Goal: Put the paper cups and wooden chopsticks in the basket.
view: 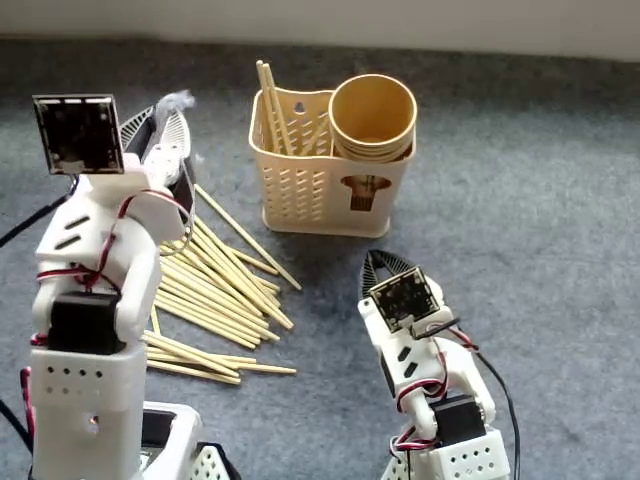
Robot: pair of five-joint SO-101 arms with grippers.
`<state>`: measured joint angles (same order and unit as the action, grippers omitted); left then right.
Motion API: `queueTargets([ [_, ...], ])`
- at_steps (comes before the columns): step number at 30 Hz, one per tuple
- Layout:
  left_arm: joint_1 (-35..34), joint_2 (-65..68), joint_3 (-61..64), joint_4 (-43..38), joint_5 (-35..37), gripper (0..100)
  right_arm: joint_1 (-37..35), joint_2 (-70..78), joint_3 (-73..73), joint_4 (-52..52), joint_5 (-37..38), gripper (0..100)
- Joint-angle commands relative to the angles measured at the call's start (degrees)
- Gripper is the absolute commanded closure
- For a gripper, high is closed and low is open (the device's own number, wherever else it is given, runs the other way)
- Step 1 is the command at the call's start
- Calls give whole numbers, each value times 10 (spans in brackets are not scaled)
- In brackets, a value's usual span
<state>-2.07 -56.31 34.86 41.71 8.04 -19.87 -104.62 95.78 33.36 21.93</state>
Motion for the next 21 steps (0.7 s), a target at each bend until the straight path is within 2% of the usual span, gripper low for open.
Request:
queueTargets([
  [1, -7, -56, 28, 1, 3, 941, 0, -5, 56, 2, 6, 991],
  [7, -11, -138, 102, 1, 2, 941, 0, -5, 56, 3, 6, 991],
  [10, -34, -183, 135, 0, 4, 943, 0, -5, 56, 3, 6, 991],
  [14, -53, -238, 178, 0, 2, 996, 0, -5, 56, 3, 6, 991],
  [21, -95, -329, 257, 0, 2, 989, 0, -5, 56, 3, 6, 991],
])
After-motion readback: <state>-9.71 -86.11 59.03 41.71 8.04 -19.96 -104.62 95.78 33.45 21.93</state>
